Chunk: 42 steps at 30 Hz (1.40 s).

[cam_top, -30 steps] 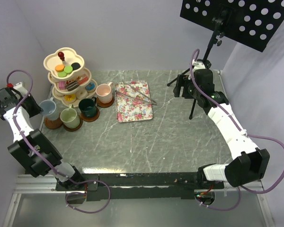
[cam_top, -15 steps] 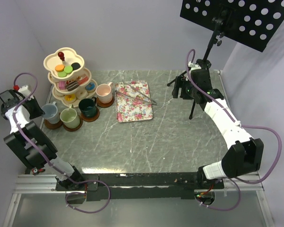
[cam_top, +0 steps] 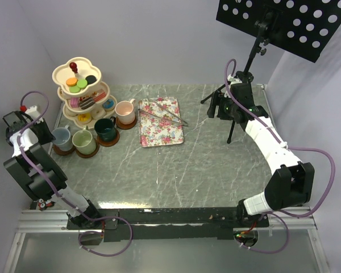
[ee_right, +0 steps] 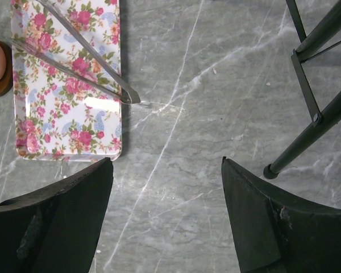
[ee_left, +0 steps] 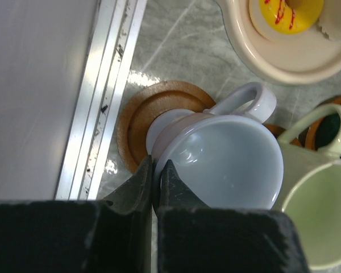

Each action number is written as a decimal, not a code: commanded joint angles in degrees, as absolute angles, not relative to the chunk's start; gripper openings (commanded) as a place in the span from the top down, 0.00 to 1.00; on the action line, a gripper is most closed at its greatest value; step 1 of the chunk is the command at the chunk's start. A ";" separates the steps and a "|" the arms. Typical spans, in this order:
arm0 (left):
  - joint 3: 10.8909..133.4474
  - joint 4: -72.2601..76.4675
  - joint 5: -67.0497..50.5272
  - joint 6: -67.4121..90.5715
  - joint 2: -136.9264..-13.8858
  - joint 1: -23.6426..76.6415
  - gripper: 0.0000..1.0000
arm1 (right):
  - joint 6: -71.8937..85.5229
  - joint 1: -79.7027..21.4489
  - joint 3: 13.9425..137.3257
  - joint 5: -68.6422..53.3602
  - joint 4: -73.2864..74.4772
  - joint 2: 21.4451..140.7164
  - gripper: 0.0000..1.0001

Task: Serve the afternoon tea
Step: Place the cup on the coaster, then reset both arms

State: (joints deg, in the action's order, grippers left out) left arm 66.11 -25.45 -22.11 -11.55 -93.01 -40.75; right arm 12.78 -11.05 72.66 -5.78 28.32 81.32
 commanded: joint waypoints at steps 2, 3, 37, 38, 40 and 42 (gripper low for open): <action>66.71 -19.86 -22.85 -12.83 -94.48 -40.61 0.99 | 13.71 -10.37 74.88 -7.03 27.51 82.00 0.17; 66.80 -19.95 -22.76 -12.75 -94.83 -40.61 0.99 | 13.71 -10.28 74.97 -6.94 27.51 82.09 0.17; 63.28 -10.82 -12.76 8.43 -60.93 -30.95 0.00 | 11.60 -10.20 74.01 -0.36 21.80 68.65 0.17; 63.02 -8.72 -12.31 8.87 -58.91 -30.24 0.00 | 11.17 -10.20 73.39 -0.18 20.93 67.34 0.17; 62.49 -5.29 -10.29 11.24 -54.95 -29.19 0.00 | 10.20 -10.11 70.42 -0.09 17.07 63.83 0.17; 62.40 -3.70 -10.37 12.04 -51.43 -28.57 0.00 | 9.23 -10.20 66.46 -0.17 12.50 58.91 0.17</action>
State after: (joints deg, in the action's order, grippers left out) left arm 62.57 -11.97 -14.04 7.27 -57.93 -29.50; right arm 11.64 -10.50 71.48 -1.50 22.22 66.46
